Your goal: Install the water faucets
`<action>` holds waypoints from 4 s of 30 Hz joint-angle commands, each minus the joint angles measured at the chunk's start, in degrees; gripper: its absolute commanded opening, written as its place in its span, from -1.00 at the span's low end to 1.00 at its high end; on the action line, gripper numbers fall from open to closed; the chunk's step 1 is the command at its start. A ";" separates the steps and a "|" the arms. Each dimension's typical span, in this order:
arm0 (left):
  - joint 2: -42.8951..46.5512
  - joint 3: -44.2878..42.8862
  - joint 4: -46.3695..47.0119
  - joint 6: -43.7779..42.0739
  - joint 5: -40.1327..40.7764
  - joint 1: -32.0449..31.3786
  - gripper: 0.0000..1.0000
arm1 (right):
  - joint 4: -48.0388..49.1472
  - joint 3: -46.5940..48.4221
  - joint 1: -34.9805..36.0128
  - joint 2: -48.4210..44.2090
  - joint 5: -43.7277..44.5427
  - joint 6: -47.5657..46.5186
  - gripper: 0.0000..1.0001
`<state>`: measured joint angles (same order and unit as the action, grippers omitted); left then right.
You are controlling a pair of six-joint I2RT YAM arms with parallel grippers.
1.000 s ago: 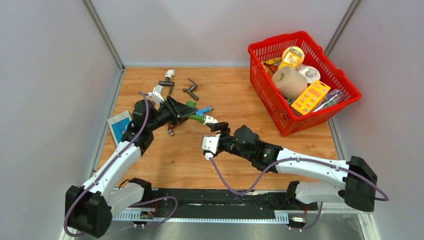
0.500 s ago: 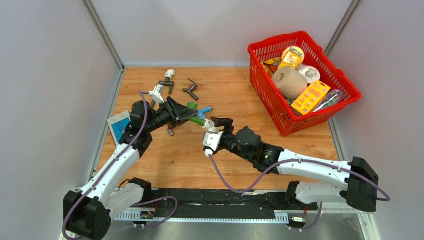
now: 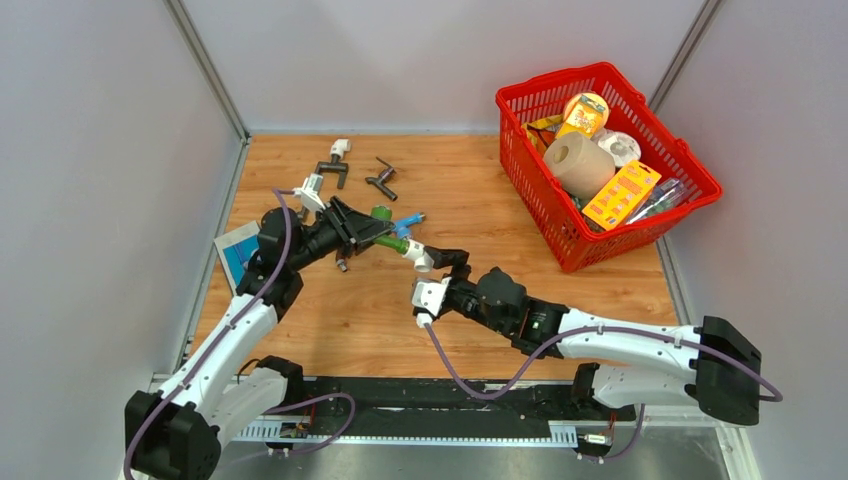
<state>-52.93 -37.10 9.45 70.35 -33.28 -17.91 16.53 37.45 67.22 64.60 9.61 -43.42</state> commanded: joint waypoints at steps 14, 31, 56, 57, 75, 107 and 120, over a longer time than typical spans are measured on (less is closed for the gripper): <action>0.64 -6.93 -3.74 -1.53 -2.30 -0.02 -1.00 | 15.29 -1.86 1.60 3.25 5.25 -3.25 0.49; -0.07 -6.84 2.24 -8.70 -5.74 -0.02 -1.00 | 11.90 2.35 0.11 6.60 5.81 -3.63 -0.47; -7.03 -18.97 -21.37 -103.26 -41.17 -0.37 -1.00 | -11.43 33.56 -41.99 26.00 -81.05 55.89 -0.96; -6.23 -18.54 -21.58 -104.00 -40.73 -0.89 -0.99 | -11.96 34.09 -42.08 26.97 -81.15 56.16 -0.96; 1.16 -5.62 8.83 -37.93 -8.31 -1.95 -1.00 | -13.91 19.95 -39.02 1.43 -51.90 28.85 0.75; -5.78 -7.02 25.68 -15.39 -10.74 -4.59 -1.00 | 9.04 4.03 -14.31 -4.31 -25.61 25.03 -0.43; 4.05 -16.14 1.43 -89.76 -18.51 -11.87 -1.00 | 5.78 12.73 -30.56 4.47 -48.33 70.27 -1.00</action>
<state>-54.19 -46.72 26.57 18.26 -48.90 -24.99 21.37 46.09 44.10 64.66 -30.48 1.56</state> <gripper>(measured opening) 0.405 0.424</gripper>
